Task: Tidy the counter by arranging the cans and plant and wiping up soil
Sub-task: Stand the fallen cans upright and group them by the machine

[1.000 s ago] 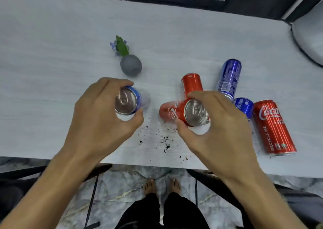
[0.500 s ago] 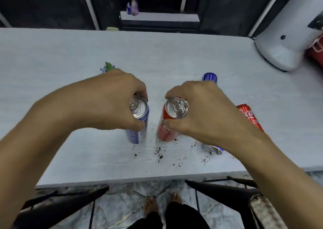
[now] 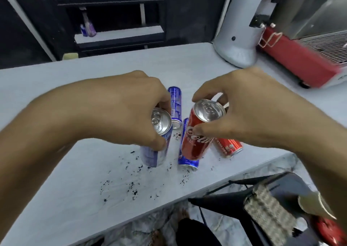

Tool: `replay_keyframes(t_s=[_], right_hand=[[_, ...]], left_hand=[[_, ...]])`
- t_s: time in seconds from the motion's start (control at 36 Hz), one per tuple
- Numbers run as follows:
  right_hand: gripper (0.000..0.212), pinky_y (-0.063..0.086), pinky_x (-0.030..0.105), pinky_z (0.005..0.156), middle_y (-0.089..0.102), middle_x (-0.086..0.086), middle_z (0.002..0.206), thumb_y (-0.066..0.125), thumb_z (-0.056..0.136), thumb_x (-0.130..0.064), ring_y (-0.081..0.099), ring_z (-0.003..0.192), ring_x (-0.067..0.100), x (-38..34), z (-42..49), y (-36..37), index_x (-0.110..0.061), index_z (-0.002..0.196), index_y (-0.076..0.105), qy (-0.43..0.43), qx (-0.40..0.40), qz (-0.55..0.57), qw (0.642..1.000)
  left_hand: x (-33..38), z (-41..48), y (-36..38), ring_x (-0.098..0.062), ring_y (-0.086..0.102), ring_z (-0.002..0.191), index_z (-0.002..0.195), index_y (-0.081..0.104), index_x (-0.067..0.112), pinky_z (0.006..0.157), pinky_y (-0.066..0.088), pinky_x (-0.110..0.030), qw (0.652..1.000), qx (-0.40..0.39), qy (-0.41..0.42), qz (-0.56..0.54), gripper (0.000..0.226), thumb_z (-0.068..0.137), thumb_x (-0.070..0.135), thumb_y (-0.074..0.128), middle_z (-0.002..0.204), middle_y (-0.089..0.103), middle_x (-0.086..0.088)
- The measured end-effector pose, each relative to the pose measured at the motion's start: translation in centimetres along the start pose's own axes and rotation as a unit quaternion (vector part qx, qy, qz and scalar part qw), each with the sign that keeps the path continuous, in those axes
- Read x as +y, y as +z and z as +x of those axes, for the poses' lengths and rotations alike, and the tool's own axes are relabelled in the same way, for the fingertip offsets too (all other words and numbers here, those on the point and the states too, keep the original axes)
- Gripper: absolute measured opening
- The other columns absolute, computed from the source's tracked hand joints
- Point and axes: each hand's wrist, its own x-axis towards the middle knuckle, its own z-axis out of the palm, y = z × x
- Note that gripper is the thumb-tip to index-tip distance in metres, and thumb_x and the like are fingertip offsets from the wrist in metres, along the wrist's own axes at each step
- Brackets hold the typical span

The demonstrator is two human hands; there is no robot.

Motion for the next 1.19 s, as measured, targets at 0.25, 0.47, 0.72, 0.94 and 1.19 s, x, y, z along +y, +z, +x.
replay_keyframes(t_s=[0.25,0.47,0.72,0.94,1.19], right_hand=[[0.048,0.054,0.031,0.072,0.074,-0.011,0.102,0.083,0.066,-0.056,0.067,0.092,0.015,10.2,1.3,-4.5,-0.033,0.109,0.078,0.057,0.051,-0.035,0.996],[0.048,0.043,0.021,0.060,0.070,-0.007,0.096,0.089,0.071,-0.045,0.058,0.073,0.004,21.0,4.6,-6.3,-0.026,0.113,0.078,0.100,0.107,-0.050,0.988],[0.050,0.053,0.033,0.076,0.072,0.005,0.109,0.089,0.072,-0.042,0.062,0.097,0.024,30.4,9.5,-6.4,-0.019,0.115,0.077,0.119,0.104,-0.051,0.986],[0.046,0.041,0.034,0.081,0.072,0.007,0.112,0.088,0.073,-0.036,0.049,0.100,0.019,35.6,13.2,-6.4,-0.018,0.115,0.078,0.128,0.135,-0.052,0.981],[0.044,0.049,0.034,0.072,0.072,0.007,0.106,0.090,0.073,-0.036,0.064,0.093,0.023,38.7,16.0,-6.0,-0.016,0.111,0.079,0.144,0.127,-0.039,0.981]], left_hand=[[6.7,9.8,-2.0,0.002,0.053,0.073,0.096,0.064,0.038,0.046,0.040,-0.015,0.996,0.020,0.066,0.065,0.055,0.058,0.076,0.074,0.084,0.060,0.019],[12.9,20.3,-3.1,-0.011,0.063,0.085,0.100,0.074,0.026,0.061,0.055,-0.030,0.992,0.019,0.113,0.051,0.047,0.069,0.060,0.081,0.089,0.071,0.011],[18.2,31.9,-2.0,-0.014,0.069,0.074,0.098,0.072,0.021,0.049,0.044,-0.025,0.993,0.006,0.116,0.011,0.041,0.072,0.050,0.086,0.083,0.072,0.004],[20.1,39.1,-1.4,-0.011,0.072,0.054,0.082,0.063,0.024,0.042,0.045,-0.021,0.995,0.019,0.098,-0.008,0.039,0.069,0.050,0.090,0.075,0.071,0.006],[20.2,43.1,-1.3,-0.012,0.068,0.059,0.078,0.047,0.031,0.045,0.043,-0.020,0.995,0.020,0.094,-0.024,0.045,0.074,0.046,0.089,0.077,0.064,0.009]])
